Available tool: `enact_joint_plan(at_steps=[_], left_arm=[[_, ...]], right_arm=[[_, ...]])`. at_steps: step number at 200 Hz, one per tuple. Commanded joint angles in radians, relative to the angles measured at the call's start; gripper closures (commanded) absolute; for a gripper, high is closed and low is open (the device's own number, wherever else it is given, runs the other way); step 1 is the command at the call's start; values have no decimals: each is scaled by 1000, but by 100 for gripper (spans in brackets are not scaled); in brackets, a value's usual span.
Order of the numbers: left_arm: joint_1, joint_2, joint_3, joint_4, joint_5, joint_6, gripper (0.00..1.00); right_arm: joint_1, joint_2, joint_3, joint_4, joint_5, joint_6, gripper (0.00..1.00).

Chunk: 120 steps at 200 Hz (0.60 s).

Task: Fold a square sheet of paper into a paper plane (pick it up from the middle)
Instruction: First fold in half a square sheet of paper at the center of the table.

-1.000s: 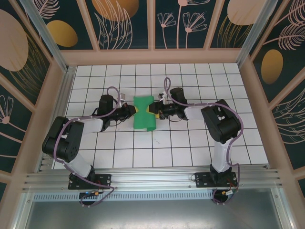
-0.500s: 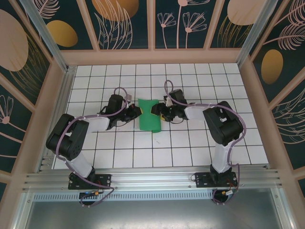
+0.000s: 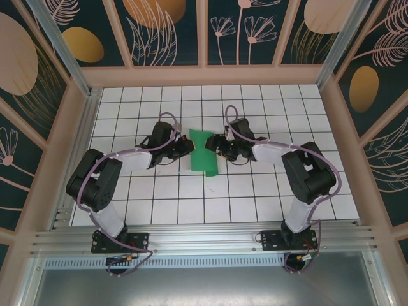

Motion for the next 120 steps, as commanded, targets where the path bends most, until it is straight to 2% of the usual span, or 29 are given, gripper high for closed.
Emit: enact_joint_plan(at_steps=[1,75,120], left_arm=[[-24,37,52,-43,-3,21,100],[-94,145,170,-45,15,-6,100],[-103,189,166,-23,-3,-50,100]], right_arm=[[-9,-83,-31,-21,27,-23,21],[-61,-94,-69,-81,2,-171,23],[-76,-51,-50,-114,-25,-232,30]])
